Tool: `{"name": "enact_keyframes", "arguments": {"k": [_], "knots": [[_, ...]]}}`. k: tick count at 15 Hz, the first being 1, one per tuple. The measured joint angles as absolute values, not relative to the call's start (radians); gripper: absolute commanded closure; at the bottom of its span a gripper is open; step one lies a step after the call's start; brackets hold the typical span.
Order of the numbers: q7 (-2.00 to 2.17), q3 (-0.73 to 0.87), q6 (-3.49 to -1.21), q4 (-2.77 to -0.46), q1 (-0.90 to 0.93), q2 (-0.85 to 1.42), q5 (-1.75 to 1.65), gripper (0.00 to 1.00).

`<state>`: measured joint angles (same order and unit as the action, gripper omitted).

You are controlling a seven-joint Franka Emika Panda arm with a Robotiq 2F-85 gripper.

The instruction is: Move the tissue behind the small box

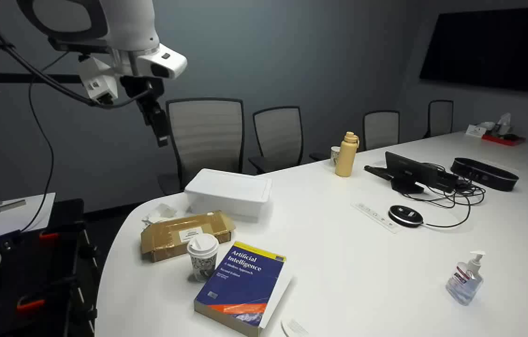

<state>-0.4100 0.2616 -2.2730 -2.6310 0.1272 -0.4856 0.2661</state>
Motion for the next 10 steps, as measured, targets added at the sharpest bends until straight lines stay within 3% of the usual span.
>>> {"name": "enact_keyframes", "arguments": {"k": [6, 10], "knots": [[-0.387, 0.228, -2.275, -2.631, 0.122, -0.48, 0.266, 0.0], [-0.237, 0.09, -2.338, -2.631, 0.134, -0.451, 0.269, 0.0]]}}
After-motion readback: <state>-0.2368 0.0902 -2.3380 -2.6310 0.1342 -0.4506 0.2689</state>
